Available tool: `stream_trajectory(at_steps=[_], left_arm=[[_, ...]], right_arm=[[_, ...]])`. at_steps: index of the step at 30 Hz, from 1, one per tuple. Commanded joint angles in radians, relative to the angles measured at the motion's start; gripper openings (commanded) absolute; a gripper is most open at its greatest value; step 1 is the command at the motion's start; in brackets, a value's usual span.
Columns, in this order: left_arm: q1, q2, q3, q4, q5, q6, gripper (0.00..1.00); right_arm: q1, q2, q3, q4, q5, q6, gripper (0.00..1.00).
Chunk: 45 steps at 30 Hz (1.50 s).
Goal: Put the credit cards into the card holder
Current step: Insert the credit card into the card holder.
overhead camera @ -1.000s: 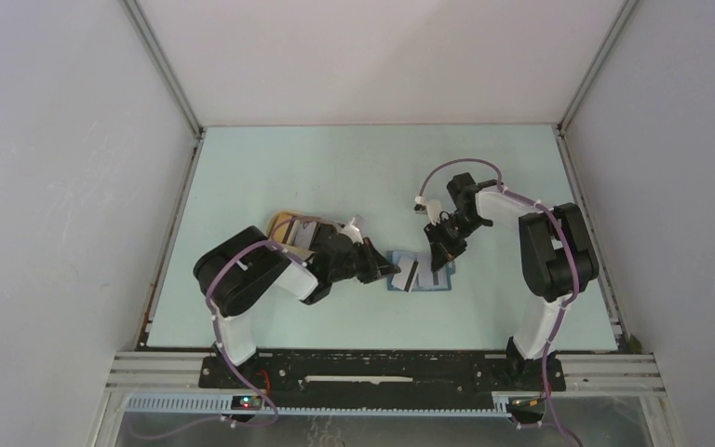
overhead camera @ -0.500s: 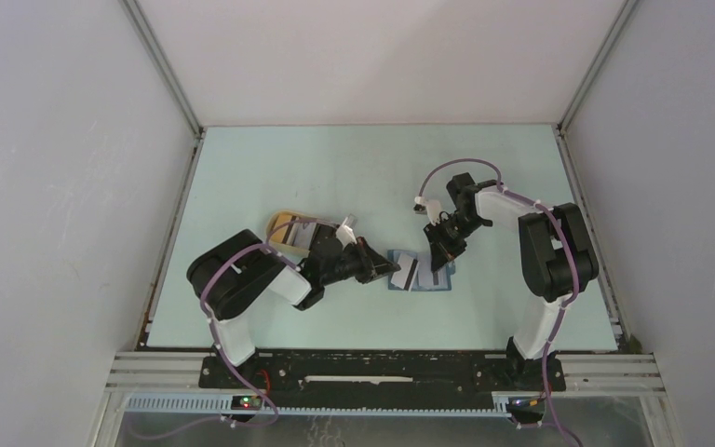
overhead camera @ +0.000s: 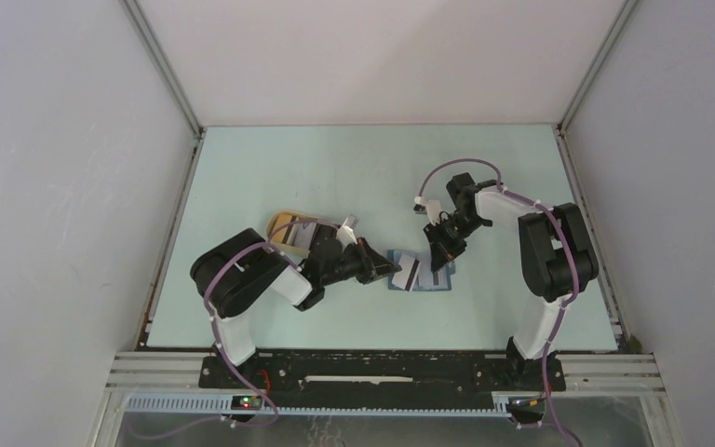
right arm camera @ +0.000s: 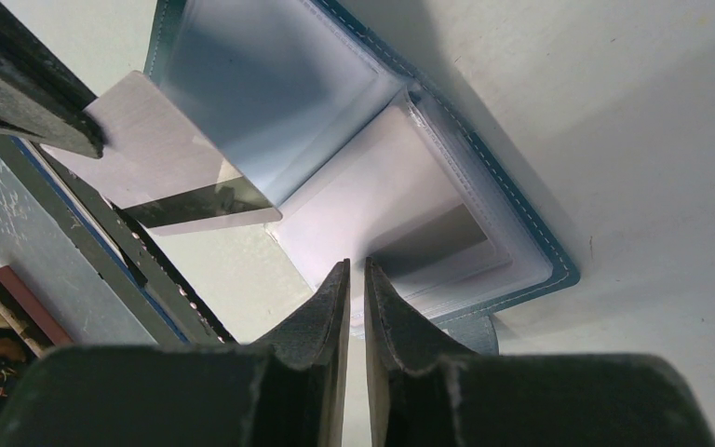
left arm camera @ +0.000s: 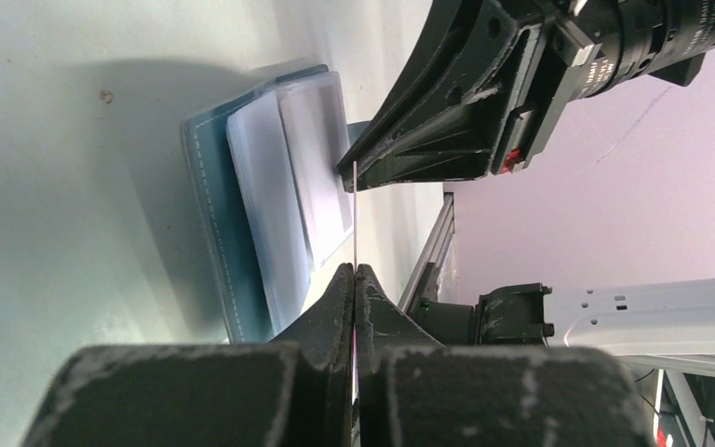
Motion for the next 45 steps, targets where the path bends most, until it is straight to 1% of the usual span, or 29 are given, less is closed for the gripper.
stream_trajectory(at_steps=[1, 11, 30, 45], left_arm=[[0.003, 0.022, 0.000, 0.027, 0.010, 0.004, 0.00], [0.002, 0.059, 0.036, -0.042, 0.000, 0.027, 0.00], [0.004, 0.081, 0.063, -0.104, -0.022, 0.042, 0.00], [0.009, 0.124, 0.138, -0.148, -0.012, 0.034, 0.00]], right_arm=[[0.010, 0.017, 0.027, 0.000, 0.019, -0.001, 0.19], [0.011, 0.018, 0.028, 0.000, 0.020, -0.002, 0.19], [0.011, 0.017, 0.027, -0.001, 0.020, -0.002, 0.19], [0.013, 0.014, 0.027, -0.002, 0.015, -0.002, 0.19]])
